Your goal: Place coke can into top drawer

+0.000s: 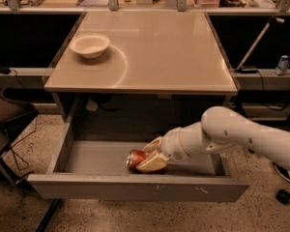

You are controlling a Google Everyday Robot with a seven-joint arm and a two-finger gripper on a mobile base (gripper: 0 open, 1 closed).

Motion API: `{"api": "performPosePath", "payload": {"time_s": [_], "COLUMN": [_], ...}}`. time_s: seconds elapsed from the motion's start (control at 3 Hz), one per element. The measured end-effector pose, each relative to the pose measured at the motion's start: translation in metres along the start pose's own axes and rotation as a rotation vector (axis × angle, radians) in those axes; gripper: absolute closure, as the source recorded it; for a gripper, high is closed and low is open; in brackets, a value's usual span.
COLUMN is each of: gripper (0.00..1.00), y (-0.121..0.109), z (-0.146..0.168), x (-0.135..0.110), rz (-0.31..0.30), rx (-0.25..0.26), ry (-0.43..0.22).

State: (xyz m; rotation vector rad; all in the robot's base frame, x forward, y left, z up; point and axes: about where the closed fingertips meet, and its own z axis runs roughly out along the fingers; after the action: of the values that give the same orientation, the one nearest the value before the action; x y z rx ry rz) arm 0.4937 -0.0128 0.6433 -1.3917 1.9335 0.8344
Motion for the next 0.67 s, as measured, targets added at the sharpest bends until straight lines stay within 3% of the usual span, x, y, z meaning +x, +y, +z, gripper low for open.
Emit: {"api": "performPosePath", "payload": {"time_s": [0.33, 0.67], "gripper": [1.0, 0.81], "y": [0.0007, 0.0013], "z": [0.0238, 0.0212], "x": [0.023, 0.0196], "rz": [0.026, 0.026], "rx": [-0.011, -0.011], "ry": [0.035, 0.035]}}
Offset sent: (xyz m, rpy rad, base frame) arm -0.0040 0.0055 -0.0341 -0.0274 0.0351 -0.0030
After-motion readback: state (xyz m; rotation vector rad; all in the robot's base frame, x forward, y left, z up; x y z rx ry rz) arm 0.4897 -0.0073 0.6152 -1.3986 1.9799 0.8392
